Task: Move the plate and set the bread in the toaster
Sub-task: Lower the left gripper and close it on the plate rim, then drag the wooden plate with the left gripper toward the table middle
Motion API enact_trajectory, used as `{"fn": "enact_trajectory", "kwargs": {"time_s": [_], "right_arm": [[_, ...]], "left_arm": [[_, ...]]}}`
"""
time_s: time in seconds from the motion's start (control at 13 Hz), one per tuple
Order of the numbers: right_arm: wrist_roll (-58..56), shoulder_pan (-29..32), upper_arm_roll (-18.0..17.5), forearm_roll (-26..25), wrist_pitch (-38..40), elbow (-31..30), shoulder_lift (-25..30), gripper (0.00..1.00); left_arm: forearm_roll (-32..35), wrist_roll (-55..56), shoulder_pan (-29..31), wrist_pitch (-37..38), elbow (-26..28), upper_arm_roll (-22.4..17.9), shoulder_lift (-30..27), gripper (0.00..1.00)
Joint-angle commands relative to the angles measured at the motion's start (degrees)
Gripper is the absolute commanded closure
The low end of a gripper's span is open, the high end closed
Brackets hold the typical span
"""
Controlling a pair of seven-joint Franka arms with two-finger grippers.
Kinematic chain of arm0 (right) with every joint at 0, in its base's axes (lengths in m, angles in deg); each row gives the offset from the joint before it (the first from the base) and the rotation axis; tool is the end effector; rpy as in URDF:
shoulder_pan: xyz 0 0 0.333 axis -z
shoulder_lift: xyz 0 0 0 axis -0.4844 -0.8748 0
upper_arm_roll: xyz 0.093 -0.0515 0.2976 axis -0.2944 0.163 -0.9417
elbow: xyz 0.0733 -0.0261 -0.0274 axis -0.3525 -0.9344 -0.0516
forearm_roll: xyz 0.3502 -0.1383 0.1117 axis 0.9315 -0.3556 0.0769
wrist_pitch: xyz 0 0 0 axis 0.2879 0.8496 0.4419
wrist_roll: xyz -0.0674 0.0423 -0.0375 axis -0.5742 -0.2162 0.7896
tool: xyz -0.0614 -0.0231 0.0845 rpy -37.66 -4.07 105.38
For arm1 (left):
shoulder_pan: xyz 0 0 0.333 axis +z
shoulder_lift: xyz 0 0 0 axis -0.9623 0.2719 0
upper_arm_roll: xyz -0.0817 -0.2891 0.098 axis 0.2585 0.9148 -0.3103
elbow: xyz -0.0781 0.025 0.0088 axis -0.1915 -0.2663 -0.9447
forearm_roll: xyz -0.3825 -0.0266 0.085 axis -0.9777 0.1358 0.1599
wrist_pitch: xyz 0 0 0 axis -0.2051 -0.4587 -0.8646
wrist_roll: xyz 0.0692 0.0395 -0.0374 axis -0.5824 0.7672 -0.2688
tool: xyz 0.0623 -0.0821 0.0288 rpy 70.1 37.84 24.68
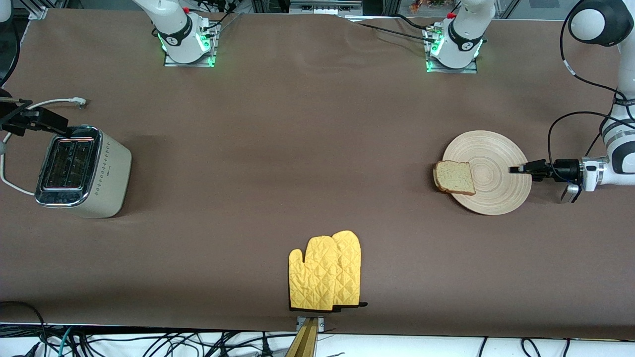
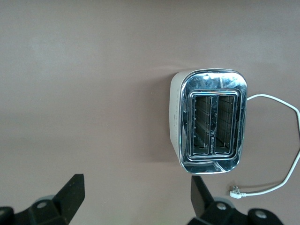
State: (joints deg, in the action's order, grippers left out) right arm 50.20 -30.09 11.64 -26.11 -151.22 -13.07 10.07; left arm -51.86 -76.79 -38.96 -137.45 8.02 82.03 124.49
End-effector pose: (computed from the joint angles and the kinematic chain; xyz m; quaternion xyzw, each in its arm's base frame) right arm 0.5957 -0.0207 0.6087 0.9989 -0.0130 -0.0368 0.0276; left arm 0.5199 0.2979 0.0978 0.8511 -0.0615 -0.0415 0.5197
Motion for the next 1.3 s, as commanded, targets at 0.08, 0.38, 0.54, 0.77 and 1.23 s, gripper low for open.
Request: {"fn": "enact_trajectory", "kwargs": {"time_s": [0.08,0.38,0.54,0.77,1.23], "right_arm": [[-0.2,0.5,-0.3,0.5,-0.4,-0.4,0.4,0.00],[-0.3,0.9,-0.3,0.5,-0.4,-0.3,0.4,0.00],[-0.3,0.9,-0.3,0.5,-0.4,-0.4,0.4,0.00],[-0.3,0.9,-0.4,0.5,-0.4,-0.3,0.4,0.00],[-0.3,0.9,-0.4,0.6,-0.4,-0.3,0.4,0.00]], "left_arm": [[-0.9,-1.7,-0.6,-3.3,0.5,-0.6,0.3,1.00],[-1.2,-1.0,-0.9,-4.6,0.9,-0.6,1.0,1.00],[-1.4,-0.7,-1.1,-6.1,2.1,-0.6,1.4,1.00],[-1.4,3.5,-1.1,-4.9,2.5,-0.5,0.7,1.00],[-5.6,7.7,-1.4,0.6,2.1,1.1,-0.5,1.00]]}}
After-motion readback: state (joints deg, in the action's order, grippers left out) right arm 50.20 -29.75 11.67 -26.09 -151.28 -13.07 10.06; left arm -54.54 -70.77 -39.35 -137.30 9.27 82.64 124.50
